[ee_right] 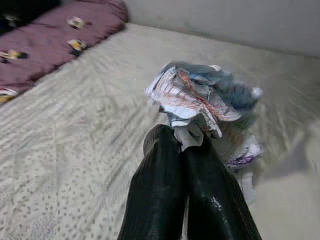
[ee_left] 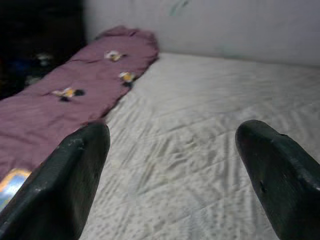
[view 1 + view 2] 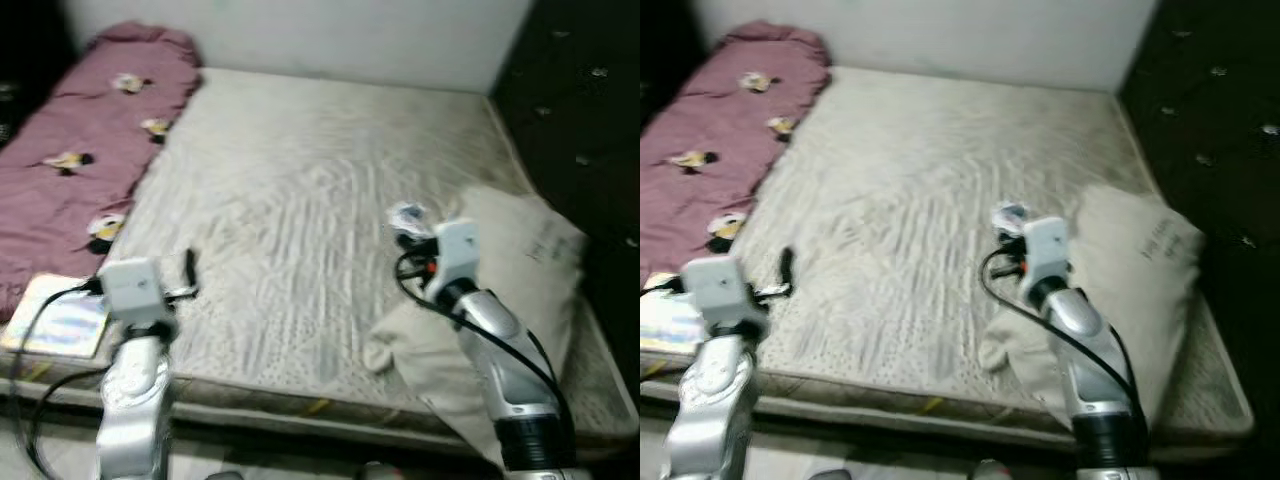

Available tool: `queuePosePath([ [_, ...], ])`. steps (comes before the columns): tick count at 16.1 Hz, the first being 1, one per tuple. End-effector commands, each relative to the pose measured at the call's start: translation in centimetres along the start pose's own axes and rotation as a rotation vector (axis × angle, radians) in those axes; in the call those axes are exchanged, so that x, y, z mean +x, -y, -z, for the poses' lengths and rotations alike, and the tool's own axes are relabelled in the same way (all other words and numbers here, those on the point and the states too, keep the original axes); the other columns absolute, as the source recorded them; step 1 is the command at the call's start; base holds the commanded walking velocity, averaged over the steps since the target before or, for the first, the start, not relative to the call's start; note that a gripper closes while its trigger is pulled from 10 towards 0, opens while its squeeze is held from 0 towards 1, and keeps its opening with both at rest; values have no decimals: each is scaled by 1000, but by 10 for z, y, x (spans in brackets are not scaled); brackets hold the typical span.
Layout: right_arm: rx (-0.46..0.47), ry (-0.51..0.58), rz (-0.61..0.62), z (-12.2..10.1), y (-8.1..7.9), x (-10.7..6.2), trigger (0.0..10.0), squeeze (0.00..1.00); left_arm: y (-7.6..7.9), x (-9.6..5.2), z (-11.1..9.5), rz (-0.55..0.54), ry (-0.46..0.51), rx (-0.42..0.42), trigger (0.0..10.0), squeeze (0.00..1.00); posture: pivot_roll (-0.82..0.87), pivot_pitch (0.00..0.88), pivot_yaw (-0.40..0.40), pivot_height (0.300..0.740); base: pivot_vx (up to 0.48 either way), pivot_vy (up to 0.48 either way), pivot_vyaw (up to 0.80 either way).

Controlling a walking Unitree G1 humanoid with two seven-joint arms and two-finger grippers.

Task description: Clean up the room

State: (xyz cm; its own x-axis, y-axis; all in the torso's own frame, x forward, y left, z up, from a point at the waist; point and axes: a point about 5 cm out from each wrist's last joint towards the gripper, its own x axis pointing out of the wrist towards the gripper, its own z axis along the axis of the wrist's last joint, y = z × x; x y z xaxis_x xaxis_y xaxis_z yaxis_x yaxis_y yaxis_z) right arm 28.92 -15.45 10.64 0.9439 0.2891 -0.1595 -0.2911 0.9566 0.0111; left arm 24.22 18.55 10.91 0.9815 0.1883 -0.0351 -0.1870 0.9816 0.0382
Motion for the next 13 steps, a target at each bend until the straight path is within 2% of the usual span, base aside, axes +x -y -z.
queuePosePath([
  [1, 31, 20, -20, -4, -13, 3, 10000, 0, -10, -1, 2, -26, -11, 21, 10000, 0, 11, 0, -23, 740, 0, 431, 0],
  [3, 59, 30, 12, -3, -16, 4, 10000, 0, -12, -2, 1, -37, -10, 20, 10000, 0, 17, 0, -27, 740, 0, 428, 0],
  [7, 76, 51, 108, -9, -4, 14, 10000, 0, -10, -5, 5, -38, -19, 15, 10000, 0, 14, 0, -38, 740, 0, 429, 0],
  [10, 72, 48, 100, -10, -7, 18, 10000, 0, -10, -3, 3, -39, -14, 11, 10000, 0, 14, 0, -43, 740, 0, 429, 0],
  [13, 75, 51, 88, -11, -10, 20, 10000, 0, -9, -3, 3, -47, -16, 1, 10000, 0, 9, 0, -48, 740, 0, 425, -567],
])
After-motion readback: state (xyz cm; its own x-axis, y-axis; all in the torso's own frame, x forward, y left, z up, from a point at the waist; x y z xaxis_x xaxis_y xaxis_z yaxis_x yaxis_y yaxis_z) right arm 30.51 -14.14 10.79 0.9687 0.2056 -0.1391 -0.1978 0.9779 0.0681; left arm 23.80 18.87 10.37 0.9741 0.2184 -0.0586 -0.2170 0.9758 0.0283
